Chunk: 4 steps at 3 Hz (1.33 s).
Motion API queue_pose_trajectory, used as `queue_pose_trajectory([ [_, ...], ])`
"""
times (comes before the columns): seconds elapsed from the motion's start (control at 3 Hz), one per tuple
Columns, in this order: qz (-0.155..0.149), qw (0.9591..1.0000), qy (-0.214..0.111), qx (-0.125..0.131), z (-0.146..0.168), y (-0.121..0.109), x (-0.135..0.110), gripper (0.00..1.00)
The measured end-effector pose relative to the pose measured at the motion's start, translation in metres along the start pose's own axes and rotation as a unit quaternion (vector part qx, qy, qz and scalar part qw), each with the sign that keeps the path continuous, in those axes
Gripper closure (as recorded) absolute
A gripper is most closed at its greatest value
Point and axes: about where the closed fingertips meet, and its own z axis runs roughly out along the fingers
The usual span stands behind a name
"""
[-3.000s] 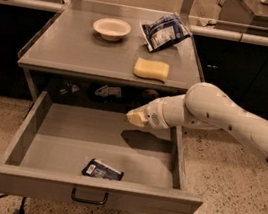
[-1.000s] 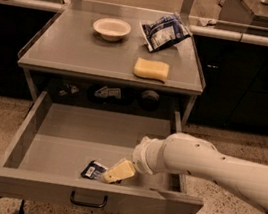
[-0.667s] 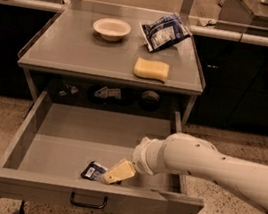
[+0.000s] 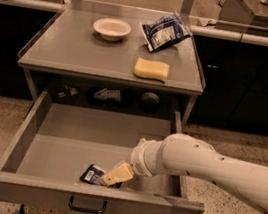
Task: Pick rxbar blueberry from top drawer and place on counter
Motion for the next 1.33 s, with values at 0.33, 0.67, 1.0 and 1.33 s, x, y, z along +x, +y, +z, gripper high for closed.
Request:
queue_pose_trajectory([
  [0.33,-0.003,1.0000,0.000,0.008,0.000,-0.004,-0.006,0.00],
  [0.67,0.000,0.9989,-0.012,0.046,-0.002,-0.028,-0.024,0.00],
  [1.0,-0.007,0.9989,-0.009,0.045,0.000,-0.022,-0.021,0.00],
  [1.33,-0.030,0.9990,0.007,0.033,-0.007,0.008,0.007,0.00],
])
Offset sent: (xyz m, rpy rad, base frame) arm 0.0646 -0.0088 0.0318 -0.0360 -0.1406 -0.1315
